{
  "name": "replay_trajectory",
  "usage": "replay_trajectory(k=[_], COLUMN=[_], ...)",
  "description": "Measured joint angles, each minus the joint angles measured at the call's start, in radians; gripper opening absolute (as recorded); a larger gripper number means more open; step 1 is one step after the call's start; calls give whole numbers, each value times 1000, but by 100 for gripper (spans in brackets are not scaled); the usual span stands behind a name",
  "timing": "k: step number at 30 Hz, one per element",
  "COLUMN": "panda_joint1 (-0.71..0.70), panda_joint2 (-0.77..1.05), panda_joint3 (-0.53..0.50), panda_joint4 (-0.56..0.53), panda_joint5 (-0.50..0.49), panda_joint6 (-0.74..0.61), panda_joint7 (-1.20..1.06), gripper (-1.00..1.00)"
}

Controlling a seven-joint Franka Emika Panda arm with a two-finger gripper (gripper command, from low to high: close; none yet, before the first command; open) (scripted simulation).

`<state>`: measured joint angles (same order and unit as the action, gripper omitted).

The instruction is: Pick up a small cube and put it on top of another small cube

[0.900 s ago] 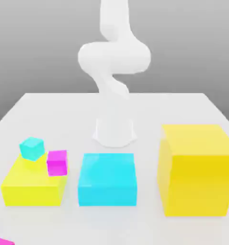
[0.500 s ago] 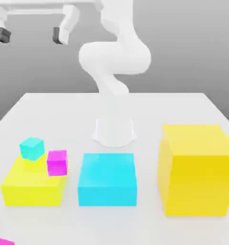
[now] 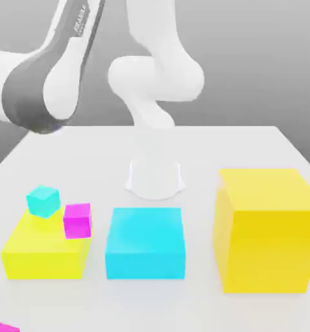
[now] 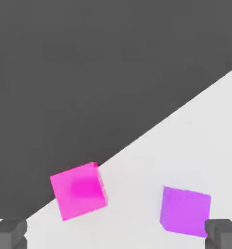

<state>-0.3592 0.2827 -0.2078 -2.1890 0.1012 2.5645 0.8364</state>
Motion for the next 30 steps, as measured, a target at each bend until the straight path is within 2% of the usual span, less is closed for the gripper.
replay_trajectory(k=[7,8,15,19,30], panda_joint1=[-95,-104,-106,-80,-43], panda_joint2=[257,291,299,180,-224], panda_joint3=[30,40,43,7,-139], panda_joint4=[42,50,52,21,-269], panda_joint5=[101,110,114,77,-115], panda_joint6=[109,134,139,51,-49], panda_joint7=[-55,-62,-64,-36,338], gripper=[0,-100,-100,-100,-100])
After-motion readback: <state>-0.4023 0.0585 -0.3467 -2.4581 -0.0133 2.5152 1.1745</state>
